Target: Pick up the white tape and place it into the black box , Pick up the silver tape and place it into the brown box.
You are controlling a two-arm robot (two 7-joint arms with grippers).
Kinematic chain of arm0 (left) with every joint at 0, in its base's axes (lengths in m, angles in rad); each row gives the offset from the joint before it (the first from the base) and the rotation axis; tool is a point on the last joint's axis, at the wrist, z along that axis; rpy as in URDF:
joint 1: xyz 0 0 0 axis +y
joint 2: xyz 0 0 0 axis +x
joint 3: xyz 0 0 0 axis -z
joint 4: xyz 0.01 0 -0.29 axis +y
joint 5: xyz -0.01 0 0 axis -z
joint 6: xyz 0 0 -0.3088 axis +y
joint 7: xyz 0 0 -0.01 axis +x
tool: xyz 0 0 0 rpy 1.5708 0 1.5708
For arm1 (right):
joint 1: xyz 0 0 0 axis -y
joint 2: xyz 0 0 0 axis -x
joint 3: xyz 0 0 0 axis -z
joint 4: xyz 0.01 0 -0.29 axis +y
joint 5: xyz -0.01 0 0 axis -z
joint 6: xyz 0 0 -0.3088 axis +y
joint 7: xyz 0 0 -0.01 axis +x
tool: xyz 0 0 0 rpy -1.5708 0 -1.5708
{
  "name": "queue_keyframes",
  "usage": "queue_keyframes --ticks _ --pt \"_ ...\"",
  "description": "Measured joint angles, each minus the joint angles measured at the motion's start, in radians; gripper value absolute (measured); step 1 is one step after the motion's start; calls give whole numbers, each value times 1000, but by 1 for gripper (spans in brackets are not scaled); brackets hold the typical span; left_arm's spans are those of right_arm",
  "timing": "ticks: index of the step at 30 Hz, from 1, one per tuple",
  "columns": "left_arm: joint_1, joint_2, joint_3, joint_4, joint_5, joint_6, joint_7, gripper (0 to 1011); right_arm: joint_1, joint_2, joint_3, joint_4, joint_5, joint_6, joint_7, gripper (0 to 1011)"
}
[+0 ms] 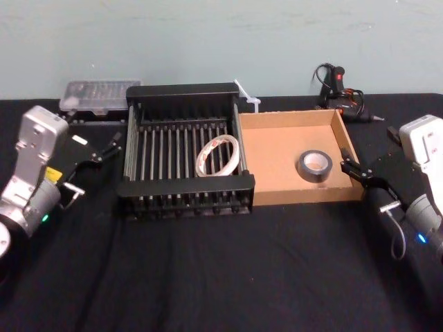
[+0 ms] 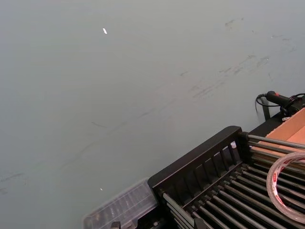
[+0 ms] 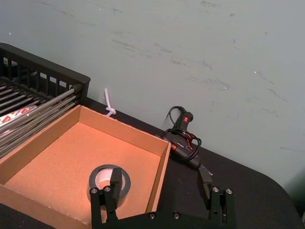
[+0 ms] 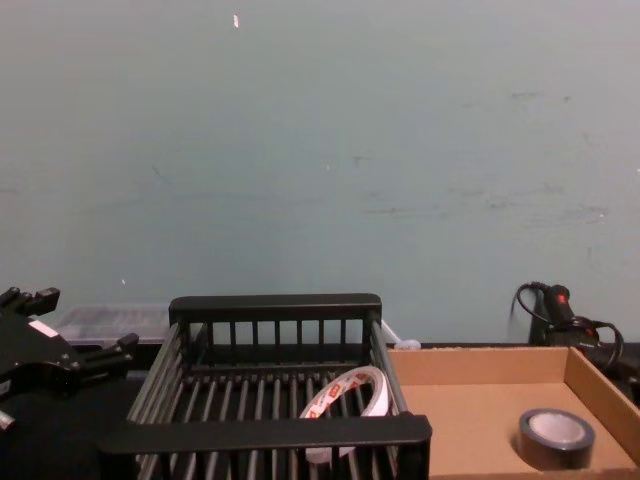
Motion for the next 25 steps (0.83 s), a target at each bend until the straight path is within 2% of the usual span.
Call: queue_keyframes --ticks 25 --pt "0 0 0 0 0 0 0 1001 0 0 0 0 1 0 1 1002"
